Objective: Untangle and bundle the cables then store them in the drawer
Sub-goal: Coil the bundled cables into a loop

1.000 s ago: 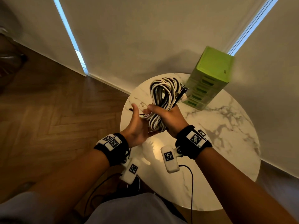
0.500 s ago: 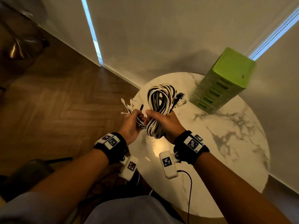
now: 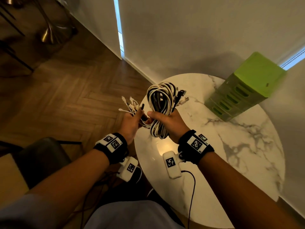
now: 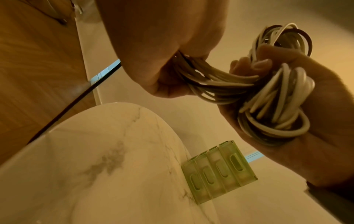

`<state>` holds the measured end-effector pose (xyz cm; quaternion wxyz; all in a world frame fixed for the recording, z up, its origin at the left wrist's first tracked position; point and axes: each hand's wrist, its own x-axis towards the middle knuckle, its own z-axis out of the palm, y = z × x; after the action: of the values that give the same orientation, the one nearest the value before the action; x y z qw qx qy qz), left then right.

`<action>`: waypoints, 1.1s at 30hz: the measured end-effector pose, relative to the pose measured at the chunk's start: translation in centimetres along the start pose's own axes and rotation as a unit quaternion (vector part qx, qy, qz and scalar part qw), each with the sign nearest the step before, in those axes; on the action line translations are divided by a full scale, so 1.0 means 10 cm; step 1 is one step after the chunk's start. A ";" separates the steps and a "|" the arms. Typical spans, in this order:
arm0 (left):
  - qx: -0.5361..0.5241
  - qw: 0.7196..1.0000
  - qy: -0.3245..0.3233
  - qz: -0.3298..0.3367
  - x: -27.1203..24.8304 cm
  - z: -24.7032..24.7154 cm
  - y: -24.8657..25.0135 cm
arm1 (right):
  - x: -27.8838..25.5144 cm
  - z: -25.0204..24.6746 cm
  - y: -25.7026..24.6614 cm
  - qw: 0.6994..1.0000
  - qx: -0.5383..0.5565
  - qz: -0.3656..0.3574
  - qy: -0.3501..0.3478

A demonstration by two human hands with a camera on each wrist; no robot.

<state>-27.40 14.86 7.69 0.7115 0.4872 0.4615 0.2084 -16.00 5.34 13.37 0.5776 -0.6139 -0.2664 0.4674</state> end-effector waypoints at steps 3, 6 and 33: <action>-0.006 1.000 0.006 -0.008 -0.03 0.09 -0.04 | 0.00 -0.11 -0.01 1.000 -0.024 -0.006 0.008; -0.006 1.000 -0.006 -0.026 -0.07 0.19 -0.04 | -0.03 -0.24 -0.02 0.999 -0.019 -0.009 0.025; 0.101 0.982 -0.068 -0.145 0.26 -0.60 -0.11 | 0.35 0.34 0.25 0.995 -0.036 0.095 -0.015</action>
<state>-31.49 19.32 4.91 0.7112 0.4972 0.4964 0.0221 -18.10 9.44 10.43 0.5039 -0.6498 -0.2320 0.5197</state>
